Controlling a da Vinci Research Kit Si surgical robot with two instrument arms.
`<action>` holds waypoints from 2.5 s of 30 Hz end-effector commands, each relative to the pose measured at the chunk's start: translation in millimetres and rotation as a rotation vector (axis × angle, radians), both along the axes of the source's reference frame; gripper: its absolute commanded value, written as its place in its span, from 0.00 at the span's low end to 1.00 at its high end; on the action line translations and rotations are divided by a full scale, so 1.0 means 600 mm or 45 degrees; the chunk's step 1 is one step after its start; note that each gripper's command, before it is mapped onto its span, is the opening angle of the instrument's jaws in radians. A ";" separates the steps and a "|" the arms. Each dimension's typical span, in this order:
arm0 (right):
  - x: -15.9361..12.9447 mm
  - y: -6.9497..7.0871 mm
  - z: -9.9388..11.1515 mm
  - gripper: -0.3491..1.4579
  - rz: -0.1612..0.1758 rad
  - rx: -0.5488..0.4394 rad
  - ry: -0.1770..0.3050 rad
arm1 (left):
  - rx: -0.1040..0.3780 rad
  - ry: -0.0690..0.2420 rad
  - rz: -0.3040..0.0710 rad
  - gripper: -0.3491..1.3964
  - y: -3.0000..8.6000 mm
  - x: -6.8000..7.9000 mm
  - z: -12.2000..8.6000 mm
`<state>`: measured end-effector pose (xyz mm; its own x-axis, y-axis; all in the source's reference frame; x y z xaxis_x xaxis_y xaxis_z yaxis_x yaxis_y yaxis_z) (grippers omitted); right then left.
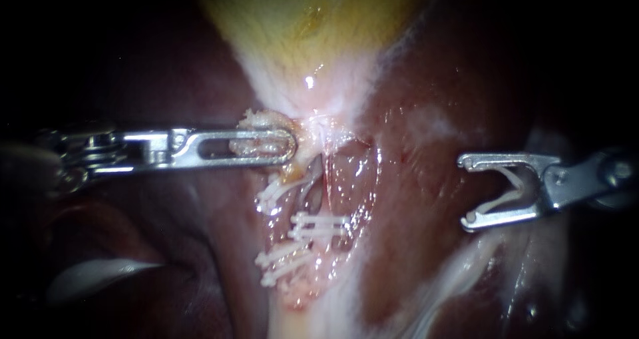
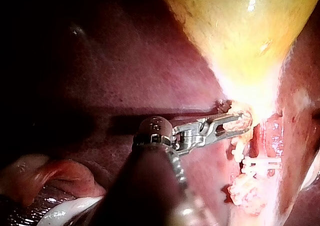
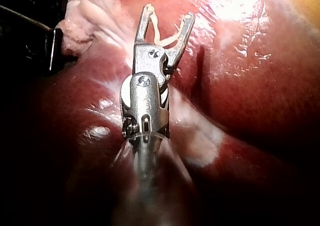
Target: Clipping third clip right tube
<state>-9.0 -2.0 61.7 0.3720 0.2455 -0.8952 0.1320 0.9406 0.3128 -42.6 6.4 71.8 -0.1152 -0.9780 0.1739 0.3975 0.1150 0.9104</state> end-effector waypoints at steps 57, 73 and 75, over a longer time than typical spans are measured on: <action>0.0212 0.0013 0.0049 0.46 0.248 0.519 -0.122 | -0.005 -0.023 -0.071 0.01 0.0046 0.0079 -0.0146; 0.0321 0.0013 0.0105 0.47 0.283 0.663 -0.104 | -0.005 -0.026 -0.068 0.01 0.0042 0.0074 -0.0151; 0.0326 0.0015 0.0108 0.47 0.286 0.673 -0.088 | -0.005 -0.026 -0.068 0.01 0.0042 0.0074 -0.0151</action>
